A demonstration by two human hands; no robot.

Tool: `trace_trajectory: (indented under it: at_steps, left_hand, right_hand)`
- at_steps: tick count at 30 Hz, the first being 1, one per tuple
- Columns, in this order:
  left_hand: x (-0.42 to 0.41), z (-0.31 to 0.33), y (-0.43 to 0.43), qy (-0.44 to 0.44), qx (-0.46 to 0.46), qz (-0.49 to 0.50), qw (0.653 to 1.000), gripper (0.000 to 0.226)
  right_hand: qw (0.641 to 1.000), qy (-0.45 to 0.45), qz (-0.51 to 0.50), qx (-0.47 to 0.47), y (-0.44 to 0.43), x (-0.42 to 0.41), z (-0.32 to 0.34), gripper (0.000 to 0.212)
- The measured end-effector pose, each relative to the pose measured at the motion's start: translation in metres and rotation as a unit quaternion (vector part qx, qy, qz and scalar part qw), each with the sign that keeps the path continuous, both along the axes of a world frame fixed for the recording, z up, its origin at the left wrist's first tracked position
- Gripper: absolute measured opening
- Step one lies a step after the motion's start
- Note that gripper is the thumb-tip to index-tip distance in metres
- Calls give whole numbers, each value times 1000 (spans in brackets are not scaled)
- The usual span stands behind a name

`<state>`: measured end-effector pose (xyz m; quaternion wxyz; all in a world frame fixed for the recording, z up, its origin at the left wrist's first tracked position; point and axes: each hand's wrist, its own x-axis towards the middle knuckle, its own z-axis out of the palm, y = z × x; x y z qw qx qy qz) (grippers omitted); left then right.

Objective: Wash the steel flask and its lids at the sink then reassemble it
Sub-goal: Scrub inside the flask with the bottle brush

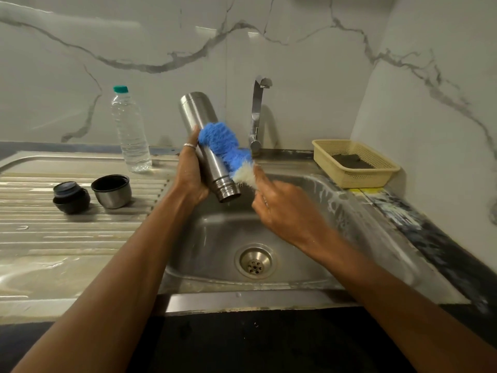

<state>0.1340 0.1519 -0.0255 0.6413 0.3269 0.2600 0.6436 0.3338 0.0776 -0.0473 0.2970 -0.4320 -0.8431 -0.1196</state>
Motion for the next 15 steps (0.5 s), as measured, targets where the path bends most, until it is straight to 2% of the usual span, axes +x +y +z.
trace_trajectory:
  at_steps: [4,8,9,11,12,15]
  left_hand:
    - [-2,1,-5,-42,-21,-11,999,60]
    - [-1,7,-11,-33,-22,-6,999,59]
    - [1,9,-12,-47,-12,-26,998,57]
    - [2,10,-13,-142,21,-129,981,59]
    - [0,9,-13,-161,29,-155,974,63]
    - [-9,10,-11,-65,10,-66,996,61]
  right_hand:
    - [999,-35,24,7,-11,15,-10,59]
    - [1000,2,18,14,9,11,-1,60]
    - [1000,0,25,17,7,8,-1,60]
    - [998,-25,57,19,-3,10,-7,60]
    - [997,-41,67,18,-8,13,-10,59]
    - [998,-19,48,23,4,22,-6,60]
